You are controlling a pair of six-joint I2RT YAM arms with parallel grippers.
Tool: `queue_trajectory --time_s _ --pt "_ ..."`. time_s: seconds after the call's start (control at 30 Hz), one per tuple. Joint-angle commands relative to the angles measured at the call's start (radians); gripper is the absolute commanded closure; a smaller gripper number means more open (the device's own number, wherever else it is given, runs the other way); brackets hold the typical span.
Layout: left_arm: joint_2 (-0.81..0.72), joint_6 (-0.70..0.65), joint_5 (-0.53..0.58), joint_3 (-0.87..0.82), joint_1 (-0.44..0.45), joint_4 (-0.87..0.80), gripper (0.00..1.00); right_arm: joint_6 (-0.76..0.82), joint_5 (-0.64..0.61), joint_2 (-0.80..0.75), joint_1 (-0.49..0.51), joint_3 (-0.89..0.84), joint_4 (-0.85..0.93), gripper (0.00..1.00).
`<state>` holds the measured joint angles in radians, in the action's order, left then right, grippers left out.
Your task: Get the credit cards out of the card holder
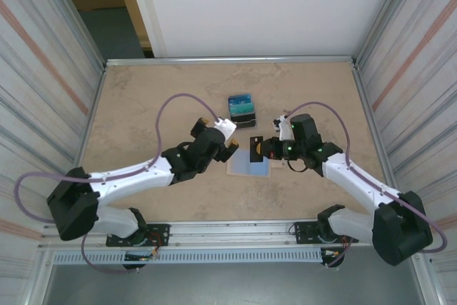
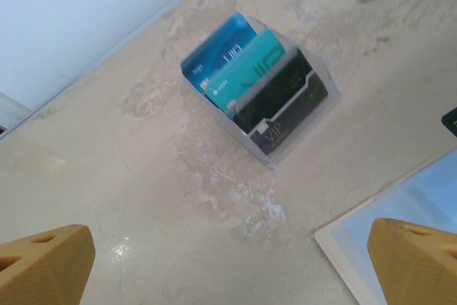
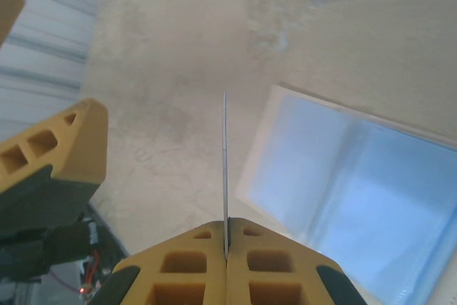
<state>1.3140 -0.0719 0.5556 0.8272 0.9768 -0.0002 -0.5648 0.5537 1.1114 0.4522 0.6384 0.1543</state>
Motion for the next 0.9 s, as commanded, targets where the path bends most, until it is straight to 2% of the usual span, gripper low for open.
queue_trajectory --time_s 0.0,0.1,0.17,0.2,0.37,0.4,0.47,0.63,0.73,0.87 --pt "-0.08 0.047 0.006 -0.022 -0.012 -0.006 0.01 0.084 0.083 -0.048 0.023 0.023 -0.032 0.99" --pt "-0.143 0.047 -0.086 -0.031 -0.043 -0.015 0.01 0.15 0.083 -0.072 0.072 0.053 -0.017 0.99" --pt "-0.191 0.033 -0.219 -0.041 -0.085 -0.021 0.01 0.206 0.08 -0.075 0.109 0.083 0.01 0.99" --pt "-0.209 0.022 -0.298 -0.045 -0.115 -0.025 0.01 0.232 0.076 -0.074 0.122 0.097 0.026 0.98" --pt "-0.284 -0.077 -0.864 -0.022 -0.331 -0.089 0.01 0.38 0.071 -0.043 0.17 0.195 0.134 0.98" --pt "-0.29 -0.095 -0.923 -0.015 -0.358 -0.102 0.01 0.406 0.075 -0.036 0.171 0.212 0.15 0.98" --pt "-0.304 -0.158 -0.994 -0.002 -0.384 -0.13 0.02 0.457 0.087 -0.015 0.174 0.254 0.194 0.98" --pt "-0.282 -0.321 -1.085 0.06 -0.387 -0.264 0.05 0.572 0.131 0.039 0.184 0.345 0.291 0.97" --pt "-0.243 -0.367 -1.122 0.085 -0.388 -0.293 0.11 0.641 0.148 0.063 0.2 0.387 0.339 0.97" --pt "-0.189 -0.42 -1.237 0.14 -0.387 -0.345 0.22 0.704 0.149 0.105 0.206 0.445 0.412 0.97"
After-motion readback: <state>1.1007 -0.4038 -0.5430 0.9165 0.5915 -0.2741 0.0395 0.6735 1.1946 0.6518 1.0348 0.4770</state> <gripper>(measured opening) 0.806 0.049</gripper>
